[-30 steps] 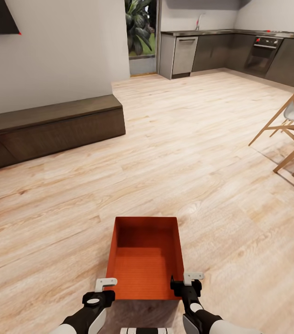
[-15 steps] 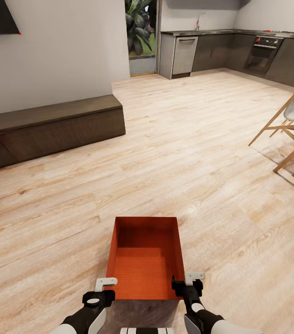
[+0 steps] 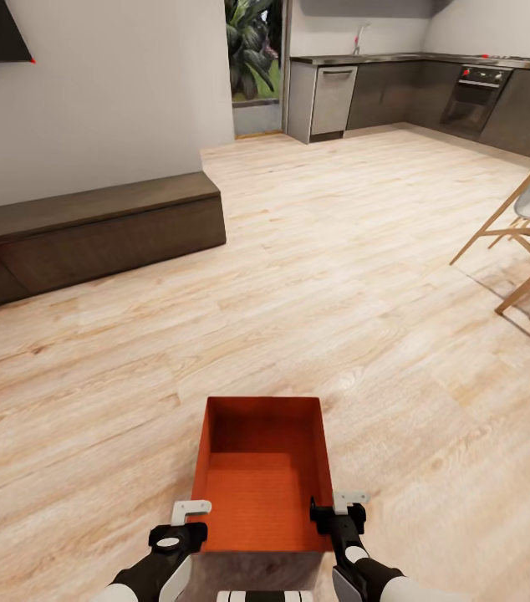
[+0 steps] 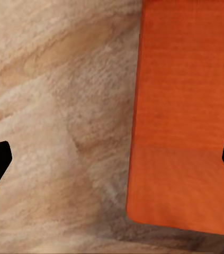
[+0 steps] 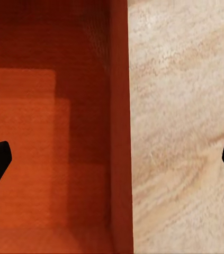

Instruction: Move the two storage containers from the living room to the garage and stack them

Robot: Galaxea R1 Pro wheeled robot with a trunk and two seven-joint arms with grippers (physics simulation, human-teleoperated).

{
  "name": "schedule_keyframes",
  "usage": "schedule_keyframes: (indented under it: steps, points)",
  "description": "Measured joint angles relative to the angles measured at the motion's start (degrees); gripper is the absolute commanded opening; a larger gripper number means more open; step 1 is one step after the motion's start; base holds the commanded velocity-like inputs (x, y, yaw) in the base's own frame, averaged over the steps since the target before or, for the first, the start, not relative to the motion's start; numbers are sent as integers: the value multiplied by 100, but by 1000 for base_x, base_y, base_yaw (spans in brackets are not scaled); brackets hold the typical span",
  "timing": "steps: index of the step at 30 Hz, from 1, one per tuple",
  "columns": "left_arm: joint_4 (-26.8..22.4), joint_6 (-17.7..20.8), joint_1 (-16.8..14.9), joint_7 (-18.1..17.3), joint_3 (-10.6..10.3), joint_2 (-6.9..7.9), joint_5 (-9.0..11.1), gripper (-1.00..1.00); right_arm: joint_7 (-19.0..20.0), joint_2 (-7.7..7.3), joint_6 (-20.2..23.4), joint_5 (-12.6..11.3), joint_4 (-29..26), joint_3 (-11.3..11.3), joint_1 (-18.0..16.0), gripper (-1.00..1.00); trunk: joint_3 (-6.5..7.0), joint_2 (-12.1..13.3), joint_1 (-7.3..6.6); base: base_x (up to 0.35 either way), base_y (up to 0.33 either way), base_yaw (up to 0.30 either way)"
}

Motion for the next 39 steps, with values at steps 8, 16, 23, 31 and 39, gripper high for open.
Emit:
schedule_keyframes:
  steps: [8,16,23,31,39]
  points:
    - [-5,-1,0,0,0,0,-1,100,0,0,0,0,0,0,0,100,0,0,2,81,0,0]
    - [-14,-2,0,0,0,0,-1,100,0,0,0,-7,0,0,0,100,0,0,2,2,0,0]
    - [-19,-2,0,0,-1,-3,-1,100,1,0,-1,-27,0,0,0,100,0,0,2,0,0,0]
    - [-8,-2,0,0,-3,-9,-1,100,2,-1,-1,-54,0,0,0,100,0,0,2,0,0,0]
    - [3,-2,0,0,0,-9,-1,100,7,-8,-17,11,0,8,0,100,0,0,2,0,0,0]
